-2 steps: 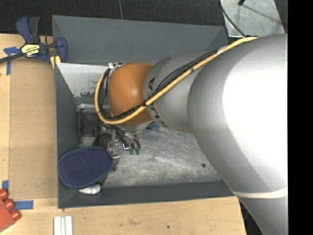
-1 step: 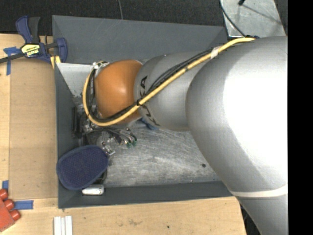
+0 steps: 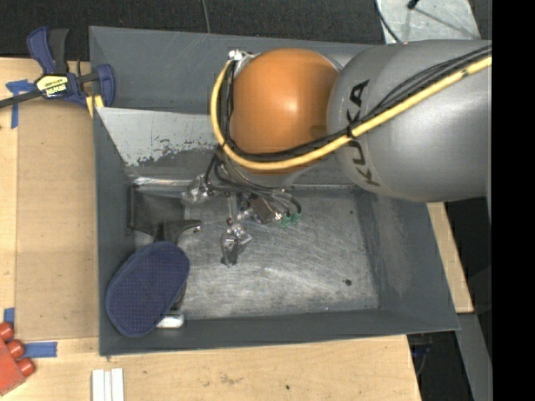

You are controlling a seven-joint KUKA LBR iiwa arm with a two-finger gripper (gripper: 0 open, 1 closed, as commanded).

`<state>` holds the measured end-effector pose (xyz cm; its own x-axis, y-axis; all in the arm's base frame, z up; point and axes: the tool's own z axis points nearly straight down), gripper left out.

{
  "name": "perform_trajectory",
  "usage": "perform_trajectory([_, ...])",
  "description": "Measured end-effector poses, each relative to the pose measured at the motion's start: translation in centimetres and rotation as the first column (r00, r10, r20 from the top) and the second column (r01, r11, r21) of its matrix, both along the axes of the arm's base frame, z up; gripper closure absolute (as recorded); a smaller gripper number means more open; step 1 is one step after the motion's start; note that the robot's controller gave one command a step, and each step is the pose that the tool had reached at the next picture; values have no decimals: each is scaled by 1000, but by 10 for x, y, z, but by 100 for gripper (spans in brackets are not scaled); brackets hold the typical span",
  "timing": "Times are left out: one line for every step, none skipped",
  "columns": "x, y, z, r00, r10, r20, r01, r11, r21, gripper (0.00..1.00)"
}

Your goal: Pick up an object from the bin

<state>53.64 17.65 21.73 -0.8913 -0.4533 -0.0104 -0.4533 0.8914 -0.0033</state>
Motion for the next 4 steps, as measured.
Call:
perform_trajectory([29,44,-124,992,130,-2,-130,992,-2,0])
perform_trajectory([32,42,-124,992,128,8,-128,992,-4,100])
perform_trajectory([23,1,-127,923,384,32,-384,923,-11,100])
perform_trajectory([0,14,8,618,786,-6,-786,618,-3,100])
